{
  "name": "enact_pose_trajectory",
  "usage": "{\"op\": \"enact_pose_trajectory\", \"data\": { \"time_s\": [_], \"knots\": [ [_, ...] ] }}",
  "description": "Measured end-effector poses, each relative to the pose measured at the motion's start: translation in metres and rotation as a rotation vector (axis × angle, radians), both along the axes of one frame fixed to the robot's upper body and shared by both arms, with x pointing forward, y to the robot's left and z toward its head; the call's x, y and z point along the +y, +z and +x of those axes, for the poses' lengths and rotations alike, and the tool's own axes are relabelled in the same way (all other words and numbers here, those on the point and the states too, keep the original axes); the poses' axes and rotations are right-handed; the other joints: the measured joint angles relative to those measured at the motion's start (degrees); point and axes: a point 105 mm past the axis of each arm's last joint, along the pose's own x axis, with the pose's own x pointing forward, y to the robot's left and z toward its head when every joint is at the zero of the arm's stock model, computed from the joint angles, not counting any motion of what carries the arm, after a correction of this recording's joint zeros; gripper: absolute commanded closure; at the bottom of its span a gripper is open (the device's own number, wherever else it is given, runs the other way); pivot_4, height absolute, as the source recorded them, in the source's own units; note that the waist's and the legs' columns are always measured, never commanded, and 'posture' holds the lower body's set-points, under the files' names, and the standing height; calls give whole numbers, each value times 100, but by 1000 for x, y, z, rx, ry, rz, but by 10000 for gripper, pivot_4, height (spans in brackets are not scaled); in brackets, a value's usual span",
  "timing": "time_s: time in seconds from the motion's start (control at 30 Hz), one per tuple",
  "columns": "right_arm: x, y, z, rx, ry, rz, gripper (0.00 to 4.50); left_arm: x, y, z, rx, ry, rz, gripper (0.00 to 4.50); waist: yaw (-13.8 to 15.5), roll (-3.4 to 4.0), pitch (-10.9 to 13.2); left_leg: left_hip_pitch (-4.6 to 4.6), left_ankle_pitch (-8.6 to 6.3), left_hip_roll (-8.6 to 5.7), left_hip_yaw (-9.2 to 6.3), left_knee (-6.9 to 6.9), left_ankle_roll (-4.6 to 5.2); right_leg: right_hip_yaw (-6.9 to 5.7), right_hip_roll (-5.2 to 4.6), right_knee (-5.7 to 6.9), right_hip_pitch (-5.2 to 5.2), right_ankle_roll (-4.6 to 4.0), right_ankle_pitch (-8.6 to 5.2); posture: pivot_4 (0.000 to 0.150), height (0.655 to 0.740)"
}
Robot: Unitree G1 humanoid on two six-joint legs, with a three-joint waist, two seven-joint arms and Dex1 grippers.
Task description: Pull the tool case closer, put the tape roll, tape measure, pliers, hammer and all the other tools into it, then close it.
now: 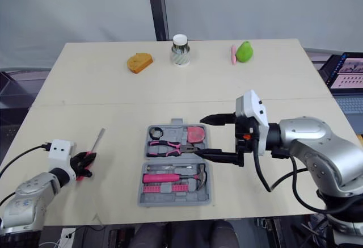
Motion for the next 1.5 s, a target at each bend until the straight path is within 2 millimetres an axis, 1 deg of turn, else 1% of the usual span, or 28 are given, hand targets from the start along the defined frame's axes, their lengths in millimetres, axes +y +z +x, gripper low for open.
{"op": "enact_pose_trajectory", "data": {
  "time_s": [0.07, 0.1, 0.17, 0.2, 0.27, 0.3, 0.33, 0.37, 0.4, 0.47, 0.53, 0.63, 0.8, 0.9, 1.13, 1.3, 1.4, 1.5],
  "knots": [
    [-6, -1, 0, 1, -20, 1, 0, -6, 5, 0, -7, -46, 5, 39093, 6, -7, 4, -6, 0, -1, -2, 1, 0, -1, 0, -1, -1, 0, 0, 1500, 7400],
    [-11, -4, -1, 9, -32, -13, 0, -14, 9, 0, -6, -111, 7, 39093, 10, -20, 12, -11, 0, -2, -4, 1, 0, -1, 0, -2, -2, 0, 0, 1500, 7400],
    [-19, -7, -3, 21, -53, -39, 0, -39, 30, 1, -44, -283, 8, 39093, 12, -54, 34, -20, 0, 0, -11, 3, 0, -3, 1, -6, -4, 0, 0, 1500, 7400],
    [-23, -7, -5, 20, -60, -51, 0, -58, 48, 2, -73, -407, 17, 39093, 9, -61, 37, -20, 0, 0, -11, 3, 0, -3, 1, -8, -3, 0, 0, 1500, 7400],
    [-28, -10, -9, 23, -70, -73, 0, -86, 78, -2, -120, -604, 64, 39093, -8, -61, 39, -20, 0, 0, -9, -2, 0, 1, 1, -15, -2, 0, 0, 1500, 7400],
    [-30, -14, -11, 32, -73, -83, 0, -97, 87, -6, -120, -692, 96, 39093, -15, -61, 39, -16, 0, 1, -7, -7, 0, 0, 3, -16, -1, 0, 0, 1500, 7400],
    [-32, -18, -13, 41, -78, -91, 0, -106, 92, -11, -112, -767, 116, 39093, -24, -53, 38, -13, 0, 0, -4, -12, 0, 2, 2, -17, -1, 0, 0, 1500, 7400],
    [-35, -23, -16, 52, -90, -105, 0, -116, 92, -16, -85, -843, 138, 39093, -30, -46, 41, -12, -1, 0, 6, -16, 0, 5, 2, -21, -3, 0, 0, 1500, 7400],
    [-39, -30, -19, 68, -103, -123, 0, -126, 88, -24, -34, -933, 161, 39093, -27, -43, 44, -13, 0, 0, 8, -21, 0, 4, 3, -26, -5, 0, 0, 1500, 7400],
    [-42, -40, -26, 95, -114, -145, 0, -143, 76, -43, 77, -1096, 169, 39093, -34, -36, 50, -12, 0, 1, 15, -24, 0, 10, 5, -28, -8, 0, 0, 1500, 7400],
    [-41, -40, -32, 86, -120, -154, 0, -155, 67, -60, 169, -1223, 162, 39093, -33, -34, 52, -11, 0, 4, 20, -21, 0, 15, 7, -27, -10, 0, 0, 1500, 7400],
    [-42, -38, -40, 67, -145, -161, 0, -168, 62, -67, 211, -1298, 165, 39093, 2, -35, 54, -13, -1, 4, 16, -10, 1, 15, 7, -24, -5, 0, 0, 1500, 7400],
    [-43, -41, -54, 93, -181, -174, 0, -184, 46, -71, 263, -1328, 162, 39093, 43, -37, 55, -14, -2, 2, 15, -5, 4, 18, 8, -24, -4, 1, 1, 1500, 7400],
    [-44, -38, -60, 100, -199, -172, 0, -195, 39, -72, 281, -1321, 164, 39093, 47, -39, 56, -13, -2, 2, 16, -3, 4, 18, 8, -21, -4, 1, 1, 1500, 7400],
    [-47, -34, -69, 126, -215, -191, 0, -209, 34, -67, 294, -1298, 194, 39093, 108, -39, 57, -12, -3, 1, 16, -1, 5, 20, 7, -20, -3, 1, 1, 1500, 7400],
    [-51, -32, -71, 127, -223, -211, 0, -220, 27, -71, 319, -1313, 197, 39093, 136, -41, 58, -12, -2, 1, 17, 2, 5, 21, 8, -19, -2, 2, 1, 1500, 7400],
    [-52, -30, -71, 121, -224, -216, 0, -224, 21, -74, 340, -1316, 207, 39093, 138, -41, 58, -12, -2, 1, 17, 2, 5, 21, 8, -19, -2, 1, 1, 1500, 7400],
    [-52, -29, -72, 123, -218, -219, 0, -228, 23, -71, 327, -1317, 225, 39093, 149, -44, 59, -13, -2, 1, 16, 5, 5, 21, 7, -18, -1, 1, 1, 1500, 7400]
  ]
}}
